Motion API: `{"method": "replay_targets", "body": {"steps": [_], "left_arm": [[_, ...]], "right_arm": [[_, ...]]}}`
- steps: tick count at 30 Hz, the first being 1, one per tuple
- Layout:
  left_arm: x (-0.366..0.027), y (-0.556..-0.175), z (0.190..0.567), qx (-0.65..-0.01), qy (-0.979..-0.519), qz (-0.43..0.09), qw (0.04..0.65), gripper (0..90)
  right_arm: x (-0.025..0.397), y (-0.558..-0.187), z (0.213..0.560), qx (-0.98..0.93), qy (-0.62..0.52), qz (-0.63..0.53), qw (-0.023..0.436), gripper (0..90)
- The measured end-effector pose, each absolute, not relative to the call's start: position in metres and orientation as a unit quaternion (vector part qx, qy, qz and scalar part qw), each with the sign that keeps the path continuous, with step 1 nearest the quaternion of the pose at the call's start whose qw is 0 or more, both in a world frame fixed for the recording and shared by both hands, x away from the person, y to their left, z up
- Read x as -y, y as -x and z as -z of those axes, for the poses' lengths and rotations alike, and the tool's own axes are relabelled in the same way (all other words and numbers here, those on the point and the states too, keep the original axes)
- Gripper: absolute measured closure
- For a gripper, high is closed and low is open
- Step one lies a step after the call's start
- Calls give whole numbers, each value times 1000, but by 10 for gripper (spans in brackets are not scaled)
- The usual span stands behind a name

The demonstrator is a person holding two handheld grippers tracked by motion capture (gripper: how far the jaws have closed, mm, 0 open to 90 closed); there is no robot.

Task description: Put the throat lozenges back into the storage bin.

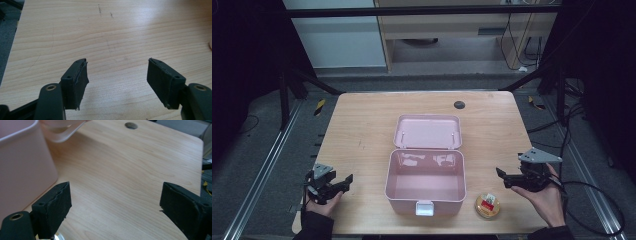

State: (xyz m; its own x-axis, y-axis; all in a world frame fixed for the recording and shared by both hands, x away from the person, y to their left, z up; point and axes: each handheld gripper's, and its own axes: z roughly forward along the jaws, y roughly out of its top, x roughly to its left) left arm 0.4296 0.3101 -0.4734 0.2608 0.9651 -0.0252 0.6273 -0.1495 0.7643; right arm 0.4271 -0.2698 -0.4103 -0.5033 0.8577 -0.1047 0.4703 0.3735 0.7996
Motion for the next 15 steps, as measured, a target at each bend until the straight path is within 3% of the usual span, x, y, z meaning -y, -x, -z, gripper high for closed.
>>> {"method": "replay_targets", "body": {"steps": [15], "left_arm": [[-307,-432,477,-551,-728,-236,333,320]], "right_arm": [[257,-425,388,-837,-363,-338,232,105]]}}
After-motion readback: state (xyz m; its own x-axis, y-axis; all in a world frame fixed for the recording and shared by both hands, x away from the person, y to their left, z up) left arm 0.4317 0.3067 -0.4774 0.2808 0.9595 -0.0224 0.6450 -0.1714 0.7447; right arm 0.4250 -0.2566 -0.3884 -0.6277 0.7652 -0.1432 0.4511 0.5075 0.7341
